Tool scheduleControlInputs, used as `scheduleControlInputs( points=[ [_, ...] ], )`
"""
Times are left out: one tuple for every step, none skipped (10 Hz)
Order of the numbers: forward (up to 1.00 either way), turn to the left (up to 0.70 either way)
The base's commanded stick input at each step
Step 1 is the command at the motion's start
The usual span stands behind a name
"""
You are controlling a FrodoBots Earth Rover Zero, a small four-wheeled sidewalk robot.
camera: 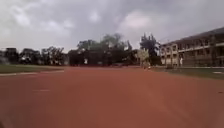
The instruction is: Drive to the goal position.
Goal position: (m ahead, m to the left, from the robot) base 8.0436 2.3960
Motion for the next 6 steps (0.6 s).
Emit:
scheduleControlInputs(
  points=[
    [0.45, 0.00],
    [0.45, 0.00],
    [0.45, 0.00],
    [0.45, 0.00],
    [0.45, 0.00],
    [0.45, 0.00]
  ],
)
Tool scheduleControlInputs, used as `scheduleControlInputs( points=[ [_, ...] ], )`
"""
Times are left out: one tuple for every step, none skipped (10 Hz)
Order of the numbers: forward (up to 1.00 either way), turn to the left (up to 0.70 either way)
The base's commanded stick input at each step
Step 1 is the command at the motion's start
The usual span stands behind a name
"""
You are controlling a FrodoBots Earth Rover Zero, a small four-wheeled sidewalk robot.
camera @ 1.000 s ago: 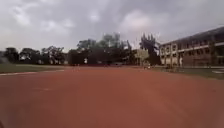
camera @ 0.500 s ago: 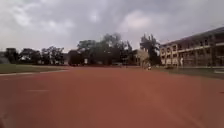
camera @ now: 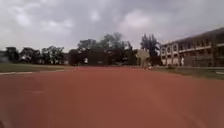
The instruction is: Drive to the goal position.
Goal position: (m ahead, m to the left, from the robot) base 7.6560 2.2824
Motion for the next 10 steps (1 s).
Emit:
scheduleControlInputs(
  points=[
    [0.45, 0.00],
    [0.45, 0.00],
    [0.45, 0.00],
    [0.45, 0.00],
    [0.45, 0.00],
    [0.45, 0.00],
    [0.45, 0.00],
    [0.45, 0.00],
    [0.45, 0.00],
    [0.45, 0.00]
  ],
)
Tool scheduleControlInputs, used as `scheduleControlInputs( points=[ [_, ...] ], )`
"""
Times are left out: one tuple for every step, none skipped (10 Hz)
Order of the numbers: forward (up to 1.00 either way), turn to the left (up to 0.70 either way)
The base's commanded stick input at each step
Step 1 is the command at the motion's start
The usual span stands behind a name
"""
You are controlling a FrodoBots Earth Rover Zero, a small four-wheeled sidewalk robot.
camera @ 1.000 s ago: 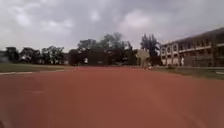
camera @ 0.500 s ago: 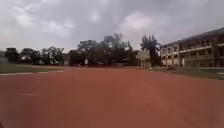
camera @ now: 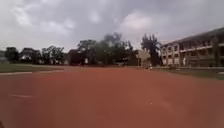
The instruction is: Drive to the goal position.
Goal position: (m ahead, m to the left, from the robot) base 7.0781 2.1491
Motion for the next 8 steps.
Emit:
scheduleControlInputs(
  points=[
    [0.45, 0.00],
    [0.45, 0.00],
    [0.45, 0.00],
    [0.45, 0.00],
    [0.45, 0.00],
    [0.45, 0.00],
    [0.45, 0.00],
    [0.45, 0.00]
  ],
)
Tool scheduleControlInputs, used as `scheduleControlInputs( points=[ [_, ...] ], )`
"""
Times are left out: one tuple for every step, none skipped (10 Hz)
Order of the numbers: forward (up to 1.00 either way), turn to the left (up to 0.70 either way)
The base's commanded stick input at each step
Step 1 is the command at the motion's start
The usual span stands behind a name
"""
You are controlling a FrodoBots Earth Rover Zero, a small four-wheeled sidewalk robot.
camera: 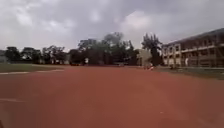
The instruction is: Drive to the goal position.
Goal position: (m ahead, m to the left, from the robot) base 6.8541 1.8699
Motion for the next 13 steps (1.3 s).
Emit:
scheduleControlInputs(
  points=[
    [0.45, 0.00],
    [0.45, 0.00],
    [0.45, 0.00],
    [0.45, 0.00],
    [0.45, 0.00],
    [0.45, 0.00],
    [0.45, 0.00],
    [0.45, 0.00],
    [0.45, 0.00],
    [0.45, 0.00],
    [0.45, 0.00],
    [0.45, 0.00],
    [0.45, 0.00]
  ],
)
